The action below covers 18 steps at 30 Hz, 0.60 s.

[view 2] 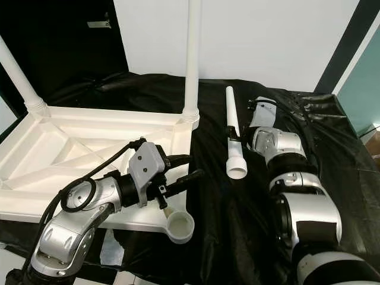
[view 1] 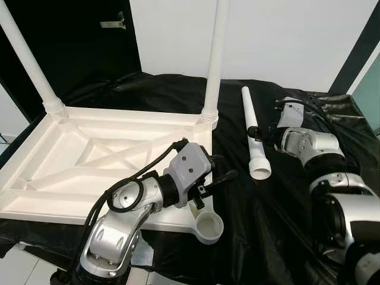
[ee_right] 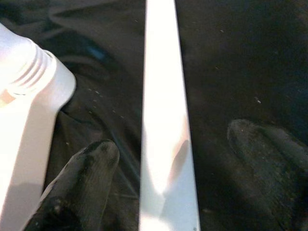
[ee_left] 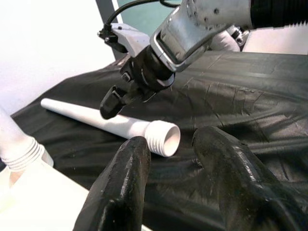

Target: Building children table

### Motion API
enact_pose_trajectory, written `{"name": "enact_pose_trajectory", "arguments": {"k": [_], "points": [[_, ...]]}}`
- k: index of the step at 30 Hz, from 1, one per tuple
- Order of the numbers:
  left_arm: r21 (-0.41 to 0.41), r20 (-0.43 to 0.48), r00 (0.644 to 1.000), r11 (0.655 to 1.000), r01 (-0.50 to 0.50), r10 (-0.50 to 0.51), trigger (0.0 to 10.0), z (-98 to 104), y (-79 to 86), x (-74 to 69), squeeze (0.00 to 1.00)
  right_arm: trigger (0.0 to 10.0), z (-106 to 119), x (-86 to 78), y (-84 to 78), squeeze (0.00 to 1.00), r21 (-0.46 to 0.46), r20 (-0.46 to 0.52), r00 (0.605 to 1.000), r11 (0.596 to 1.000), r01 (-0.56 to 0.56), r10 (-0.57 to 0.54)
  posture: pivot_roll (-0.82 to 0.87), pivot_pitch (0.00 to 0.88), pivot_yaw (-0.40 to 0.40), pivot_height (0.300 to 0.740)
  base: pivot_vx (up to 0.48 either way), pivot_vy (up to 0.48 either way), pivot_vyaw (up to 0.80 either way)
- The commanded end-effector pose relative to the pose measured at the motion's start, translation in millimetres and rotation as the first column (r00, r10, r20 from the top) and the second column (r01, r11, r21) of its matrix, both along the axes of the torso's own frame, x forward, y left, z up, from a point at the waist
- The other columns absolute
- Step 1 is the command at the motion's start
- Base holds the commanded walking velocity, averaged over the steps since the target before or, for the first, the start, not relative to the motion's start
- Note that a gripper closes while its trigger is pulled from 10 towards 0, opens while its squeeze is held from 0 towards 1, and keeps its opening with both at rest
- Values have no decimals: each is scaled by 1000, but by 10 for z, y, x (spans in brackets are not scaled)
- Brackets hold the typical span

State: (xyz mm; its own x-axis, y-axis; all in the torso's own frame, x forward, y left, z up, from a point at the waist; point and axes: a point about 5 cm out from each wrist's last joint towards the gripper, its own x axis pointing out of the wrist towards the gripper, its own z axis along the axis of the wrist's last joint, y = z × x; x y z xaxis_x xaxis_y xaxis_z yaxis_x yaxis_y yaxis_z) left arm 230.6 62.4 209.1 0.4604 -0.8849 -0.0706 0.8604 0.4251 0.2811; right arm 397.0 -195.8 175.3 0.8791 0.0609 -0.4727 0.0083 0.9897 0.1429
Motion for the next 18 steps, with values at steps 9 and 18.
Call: {"name": "enact_pose_trajectory", "arguments": {"k": [9, 18], "points": [[-19, 8, 994, 993, -113, 113, 10000, 5, 15, -10, 0, 10000, -127, -29, 54, 0, 12, -115, 993, 999, -35, 36, 90, 0, -63, 740, 0, 0, 0], [-18, -7, 993, 993, -119, 119, 10000, 1, 9, -26, 0, 10000, -301, -84, 116, 0, 46, -198, 979, 998, -40, 49, 90, 0, -62, 740, 0, 0, 0]]}}
